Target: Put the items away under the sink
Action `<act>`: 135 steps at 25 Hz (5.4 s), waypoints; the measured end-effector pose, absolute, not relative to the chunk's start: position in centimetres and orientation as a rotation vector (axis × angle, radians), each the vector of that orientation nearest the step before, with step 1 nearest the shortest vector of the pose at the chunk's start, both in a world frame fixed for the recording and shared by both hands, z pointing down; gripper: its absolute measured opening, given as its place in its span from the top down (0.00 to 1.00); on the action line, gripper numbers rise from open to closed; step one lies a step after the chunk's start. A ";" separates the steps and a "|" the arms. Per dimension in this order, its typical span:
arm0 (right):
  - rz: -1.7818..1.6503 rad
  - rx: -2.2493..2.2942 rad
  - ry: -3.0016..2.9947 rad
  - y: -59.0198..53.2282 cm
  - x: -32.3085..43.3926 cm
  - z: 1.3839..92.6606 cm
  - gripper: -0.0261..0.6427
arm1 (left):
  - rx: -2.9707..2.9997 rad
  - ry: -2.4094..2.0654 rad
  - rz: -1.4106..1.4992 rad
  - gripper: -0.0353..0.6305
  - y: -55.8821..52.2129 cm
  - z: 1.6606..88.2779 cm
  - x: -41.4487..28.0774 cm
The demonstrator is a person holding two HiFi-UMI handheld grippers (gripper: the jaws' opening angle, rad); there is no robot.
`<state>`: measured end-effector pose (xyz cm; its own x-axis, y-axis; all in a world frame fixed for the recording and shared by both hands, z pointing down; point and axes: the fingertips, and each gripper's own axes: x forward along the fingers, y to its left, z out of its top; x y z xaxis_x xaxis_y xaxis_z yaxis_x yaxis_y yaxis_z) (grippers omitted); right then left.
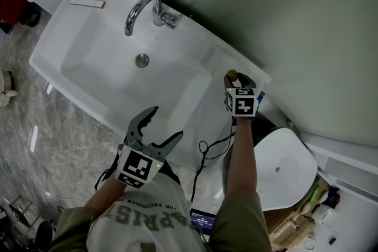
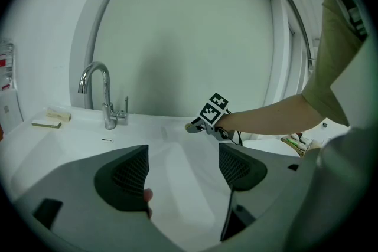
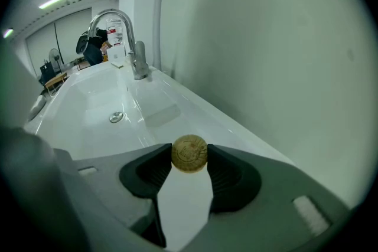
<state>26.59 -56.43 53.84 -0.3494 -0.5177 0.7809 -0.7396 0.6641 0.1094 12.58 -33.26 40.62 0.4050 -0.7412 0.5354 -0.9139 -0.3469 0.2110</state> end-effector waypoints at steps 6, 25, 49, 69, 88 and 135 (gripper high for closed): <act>0.326 0.998 -2.054 -54.0 26.5 51.8 0.68 | 2.212 -1.407 0.473 0.40 -31.3 40.0 12.5; 0.335 1.195 -2.039 -36.9 25.3 45.0 0.68 | 2.362 -1.336 0.460 0.40 -18.5 36.7 9.1; 0.271 1.158 -2.086 -18.3 23.9 43.2 0.68 | 2.383 -1.303 0.533 0.40 -5.1 37.6 9.4; 0.191 0.818 -2.281 -9.9 22.4 46.4 0.68 | 2.078 -1.587 0.485 0.40 4.9 42.7 14.4; 0.267 0.795 -2.204 -9.0 15.6 60.4 0.68 | 2.083 -1.541 0.527 0.40 4.2 51.1 9.2; 0.110 0.618 -1.901 -20.9 12.7 88.8 0.68 | 2.156 -1.377 0.514 0.40 -4.3 73.7 4.7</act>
<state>12.72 -20.91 88.80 -0.2832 -0.3662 0.8864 -0.4656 0.8605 0.2067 4.68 -4.28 73.72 0.4092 -0.7119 0.5708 -0.9118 -0.3428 0.2262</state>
